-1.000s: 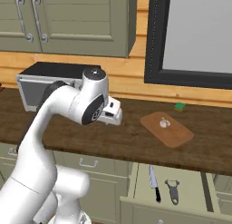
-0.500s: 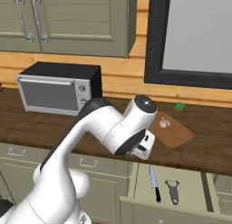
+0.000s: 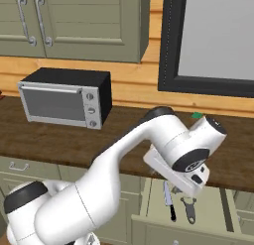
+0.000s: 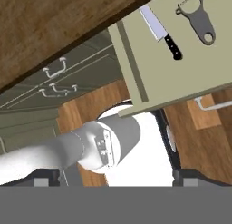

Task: Place the appropriate cutting tool for cutting the garlic skin on the cutting board.

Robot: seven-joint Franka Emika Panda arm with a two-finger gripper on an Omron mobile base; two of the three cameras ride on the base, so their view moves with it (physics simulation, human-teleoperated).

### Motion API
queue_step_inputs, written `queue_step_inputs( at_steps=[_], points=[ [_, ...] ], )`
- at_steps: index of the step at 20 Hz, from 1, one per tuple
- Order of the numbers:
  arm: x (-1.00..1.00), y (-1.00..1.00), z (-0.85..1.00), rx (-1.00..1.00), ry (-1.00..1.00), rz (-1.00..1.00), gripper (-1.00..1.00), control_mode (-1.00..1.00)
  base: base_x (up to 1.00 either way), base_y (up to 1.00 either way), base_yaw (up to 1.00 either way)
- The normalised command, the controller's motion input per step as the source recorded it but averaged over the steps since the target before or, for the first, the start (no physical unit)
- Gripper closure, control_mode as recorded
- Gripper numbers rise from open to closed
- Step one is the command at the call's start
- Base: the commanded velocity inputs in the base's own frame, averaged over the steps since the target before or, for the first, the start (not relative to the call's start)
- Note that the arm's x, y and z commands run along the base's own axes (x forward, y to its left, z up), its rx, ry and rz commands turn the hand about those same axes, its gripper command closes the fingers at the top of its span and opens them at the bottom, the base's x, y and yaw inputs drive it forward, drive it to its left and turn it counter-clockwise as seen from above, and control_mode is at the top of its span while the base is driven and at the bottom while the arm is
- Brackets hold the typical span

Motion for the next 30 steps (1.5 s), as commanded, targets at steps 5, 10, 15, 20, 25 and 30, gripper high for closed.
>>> queue_step_inputs(
  at_steps=[5, 10, 15, 20, 25, 30],
  points=[
    [-0.04, -0.07, -0.70, -0.02, 0.02, 0.15, -1.00, -1.00, 0.00, 0.00, 0.00],
    [-0.01, 0.00, -0.67, -0.03, 0.09, 0.24, -1.00, -1.00, 0.00, 0.00, 0.00],
    [0.00, -0.11, -0.49, -0.06, 0.15, 0.24, -1.00, -1.00, 0.00, 0.00, 0.00],
    [0.00, -0.34, -0.48, -0.01, 0.00, 0.23, -1.00, -1.00, 0.00, 0.00, 0.00],
    [0.10, -0.42, -0.43, 0.00, -0.12, 0.28, -1.00, -1.00, 0.00, 0.00, 0.00],
    [0.44, -0.10, -0.31, 0.00, -0.02, 0.08, -1.00, -1.00, 0.00, 0.00, 0.00]
  ],
)
